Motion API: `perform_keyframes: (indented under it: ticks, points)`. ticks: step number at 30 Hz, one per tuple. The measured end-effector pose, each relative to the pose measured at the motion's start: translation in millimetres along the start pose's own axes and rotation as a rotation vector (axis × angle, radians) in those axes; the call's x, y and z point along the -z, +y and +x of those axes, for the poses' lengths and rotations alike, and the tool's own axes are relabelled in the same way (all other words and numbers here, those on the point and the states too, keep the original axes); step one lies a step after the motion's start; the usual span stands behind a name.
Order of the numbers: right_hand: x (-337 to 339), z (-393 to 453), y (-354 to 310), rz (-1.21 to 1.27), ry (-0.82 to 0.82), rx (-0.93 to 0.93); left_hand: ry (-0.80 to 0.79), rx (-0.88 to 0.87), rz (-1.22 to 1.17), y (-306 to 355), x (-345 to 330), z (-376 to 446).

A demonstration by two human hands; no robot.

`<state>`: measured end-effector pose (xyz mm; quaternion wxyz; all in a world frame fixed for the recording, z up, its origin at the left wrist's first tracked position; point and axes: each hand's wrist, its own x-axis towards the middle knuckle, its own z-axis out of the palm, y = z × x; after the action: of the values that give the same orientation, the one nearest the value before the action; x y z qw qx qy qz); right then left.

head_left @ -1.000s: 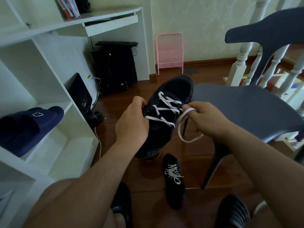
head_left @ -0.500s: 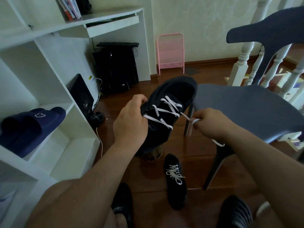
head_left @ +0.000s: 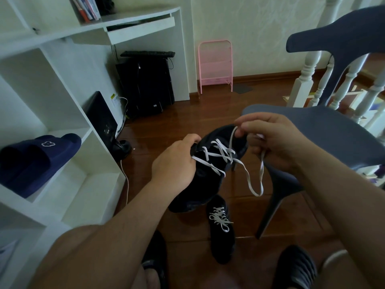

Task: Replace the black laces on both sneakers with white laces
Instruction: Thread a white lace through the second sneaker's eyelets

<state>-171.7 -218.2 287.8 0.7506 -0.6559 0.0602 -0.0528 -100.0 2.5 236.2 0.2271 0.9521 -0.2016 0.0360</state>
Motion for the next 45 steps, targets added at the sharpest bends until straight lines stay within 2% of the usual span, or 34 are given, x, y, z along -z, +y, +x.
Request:
perform_keyframes:
  ticks: [4,9,13,17,20,25,28,32,35,37,43,45]
  points:
    - [-9,-2,4,-0.155,-0.025,0.039,-0.049,0.007,-0.034,4,-4,-3]
    - [-4,0,22,-0.888,-0.115,0.000,-0.024,0.014,-0.079,5,-3,-3]
    - [-10,0,28,-1.049,-0.135,0.012,0.010,-0.023,0.005,7,-2,-5]
    - [-21,3,34,-1.220,-0.138,0.172,0.031,-0.045,0.037,12,-6,-7]
    - [-24,10,32,-1.117,-0.080,0.159,0.000,-0.035,-0.003,12,-7,-7]
    - [-27,14,21,-0.452,0.032,-0.087,-0.064,-0.031,-0.097,9,-5,-5]
    - [-23,14,18,-0.196,0.121,-0.120,-0.173,-0.060,-0.086,9,-5,-6]
    - [-21,18,19,-0.073,0.211,-0.149,-0.278,-0.215,-0.022,17,-7,-15]
    - [-27,17,27,0.037,0.193,-0.163,-0.359,-0.392,-0.011,24,-12,-24]
    - [-31,17,34,0.094,0.186,-0.166,-0.382,-0.448,0.001,30,-17,-28]
    - [-34,18,43,0.162,0.242,-0.213,-0.452,-0.352,-0.084,33,-18,-25]
    - [-29,20,37,0.060,0.251,-0.142,-0.414,-0.319,-0.128,29,-16,-21]
